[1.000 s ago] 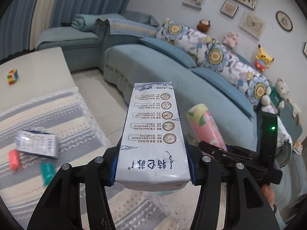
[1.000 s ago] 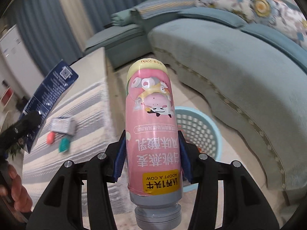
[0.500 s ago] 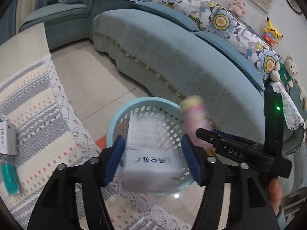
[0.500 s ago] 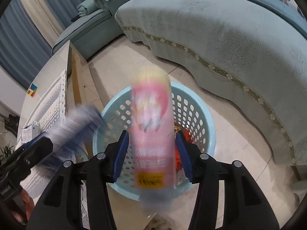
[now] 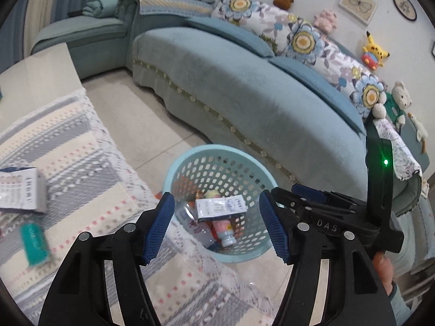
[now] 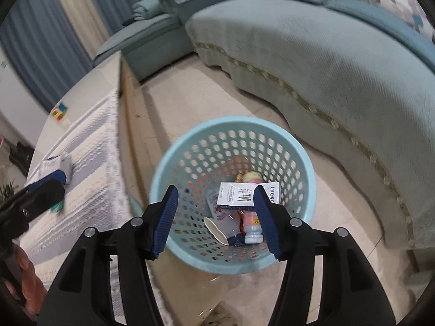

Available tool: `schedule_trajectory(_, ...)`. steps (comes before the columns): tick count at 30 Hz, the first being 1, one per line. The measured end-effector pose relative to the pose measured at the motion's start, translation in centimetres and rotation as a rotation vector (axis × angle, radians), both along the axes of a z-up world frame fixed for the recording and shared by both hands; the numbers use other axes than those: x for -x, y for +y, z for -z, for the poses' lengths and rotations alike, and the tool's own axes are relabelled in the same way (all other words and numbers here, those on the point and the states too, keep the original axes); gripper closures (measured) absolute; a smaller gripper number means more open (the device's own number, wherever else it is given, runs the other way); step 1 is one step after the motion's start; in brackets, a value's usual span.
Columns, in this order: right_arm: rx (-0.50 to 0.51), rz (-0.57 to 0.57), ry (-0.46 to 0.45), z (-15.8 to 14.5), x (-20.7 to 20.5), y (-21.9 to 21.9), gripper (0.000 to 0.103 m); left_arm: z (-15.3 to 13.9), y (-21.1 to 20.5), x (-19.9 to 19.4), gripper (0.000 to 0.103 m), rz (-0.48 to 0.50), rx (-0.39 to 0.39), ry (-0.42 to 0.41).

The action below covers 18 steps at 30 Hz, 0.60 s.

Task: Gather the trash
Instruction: 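Carry carton and pink bottle over the blue basket and release both, then grasp the pink packet with the left tool while the right tool grasps the second milk carton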

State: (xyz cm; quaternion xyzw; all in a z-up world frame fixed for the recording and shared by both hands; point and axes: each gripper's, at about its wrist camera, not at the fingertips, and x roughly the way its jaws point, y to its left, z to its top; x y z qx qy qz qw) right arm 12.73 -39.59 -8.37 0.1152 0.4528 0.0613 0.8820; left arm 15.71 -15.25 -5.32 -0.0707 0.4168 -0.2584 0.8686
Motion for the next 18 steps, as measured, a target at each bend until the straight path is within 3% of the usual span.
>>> schedule_trajectory(5,0.067,-0.070,-0.116,-3.5,2.4,4.0,0.049,-2.6,4.3,2.7,0.037,-0.072,0.039,-0.060)
schedule_trajectory(14,0.056,-0.275,-0.226,-7.1,3.3,14.3,0.049,-4.6,16.6,6.6,0.031,-0.332,0.045,-0.131)
schedule_trajectory(18,0.012,-0.340,-0.229,-6.7,3.1,18.4,0.049,-4.4,21.6,7.4,0.031,-0.448,-0.021,-0.155)
